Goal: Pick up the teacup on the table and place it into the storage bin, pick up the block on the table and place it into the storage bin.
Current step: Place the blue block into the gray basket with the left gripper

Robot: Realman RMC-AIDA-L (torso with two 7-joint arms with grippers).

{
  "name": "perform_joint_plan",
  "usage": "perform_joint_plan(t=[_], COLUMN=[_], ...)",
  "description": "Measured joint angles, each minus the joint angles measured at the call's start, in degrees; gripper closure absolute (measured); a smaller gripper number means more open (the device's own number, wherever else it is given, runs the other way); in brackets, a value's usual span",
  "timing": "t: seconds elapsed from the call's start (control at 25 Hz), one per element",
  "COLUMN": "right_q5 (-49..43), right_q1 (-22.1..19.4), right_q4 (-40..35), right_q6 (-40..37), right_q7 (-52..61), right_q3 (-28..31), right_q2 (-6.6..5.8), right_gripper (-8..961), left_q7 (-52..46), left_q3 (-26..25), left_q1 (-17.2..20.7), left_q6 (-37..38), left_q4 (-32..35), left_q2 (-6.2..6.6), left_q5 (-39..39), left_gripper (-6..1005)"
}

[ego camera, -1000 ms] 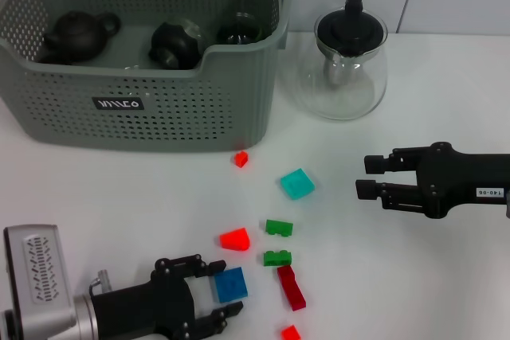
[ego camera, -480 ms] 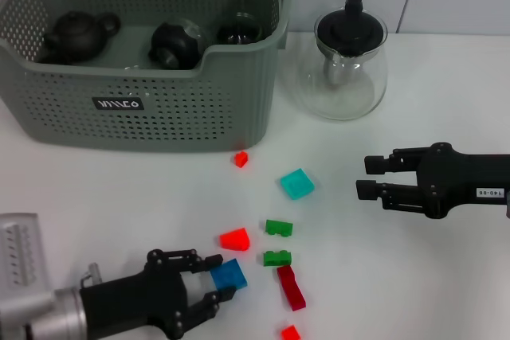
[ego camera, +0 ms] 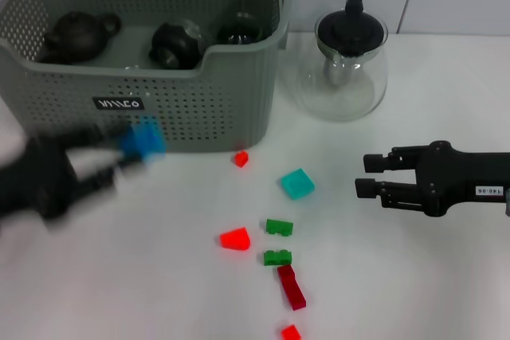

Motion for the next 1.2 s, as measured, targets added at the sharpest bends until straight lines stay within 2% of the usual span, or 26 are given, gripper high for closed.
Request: perform_joint_plan(t=[0.12,0.24,0.32,0.4,0.48,0.6,0.64,0.76,0.84,0.96,1.0,1.12,1.2], right_q5=[0.0,0.0,0.1,0.1,0.1,0.1,0.1,0.1,0.1,0.1,0.1,0.1,0.1], right_q1=[0.2,0.4,0.5,0.6,0.7,0.8,0.8,0.7,0.7,0.7,0.8,0.8,0.8], right_q4=[0.0,0.1,0.1,0.1,0.1,0.1,0.1,0.1,0.1,0.1,0.1,0.1,0.1], right_q6=[-0.1,0.0,0.1,0.1,0.2,0.2,0.2,0.2,0.2,0.3,0.3,0.3,0.4], right_q7=[0.0,-0.1,-0.1,-0.1,-0.1,-0.1,-0.1,-0.1,-0.1,-0.1,-0.1,-0.1,-0.1], right_q3=[0.0,0.0,0.0,0.0,0.0,0.0,0.0,0.0,0.0,0.0,0.0,0.0,0.0], right_q2=[0.08,0.37,0.45,0.50,0.55,0.57,0.57,0.51,0.47,0.41,0.41,0.41,0.41], right_gripper=[433,433,433,433,433,433,433,434,434,434,434,434,434], left_q7=[-8.7,-17.8,-21.5,-23.5,-25.5,-32.0,-32.0,-35.1,-34.8,-34.2,-33.6,-29.2,-22.2], left_q3=[-1.5,-1.8,0.4,4.5,10.2,20.4,20.4,25.4,25.7,23.0,21.5,16.6,14.6], left_q1=[-3.6,-8.7,-11.9,-14.3,-16.4,-18.1,-18.1,-18.1,-17.4,-14.8,-13.4,-8.7,-5.6], left_q6=[-2.8,-12.8,-21.9,-29.9,-39.4,-55.5,-55.5,-62.8,-63.0,-57.2,-53.4,-39.9,-29.3], left_q4=[1.8,3.0,3.1,2.8,2.8,3.4,3.4,3.7,4.9,9.0,10.5,10.8,8.0], left_q2=[1.67,3.69,5.09,5.95,6.16,5.37,5.37,4.41,3.61,2.43,2.06,1.57,1.66], left_q5=[-5.2,-7.4,-6.8,-5.7,-4.0,-0.2,-0.2,1.6,1.0,-4.4,-8.2,-19.3,-24.0], left_gripper=[598,598,599,599,599,599,599,598,572,494,468,238,228])
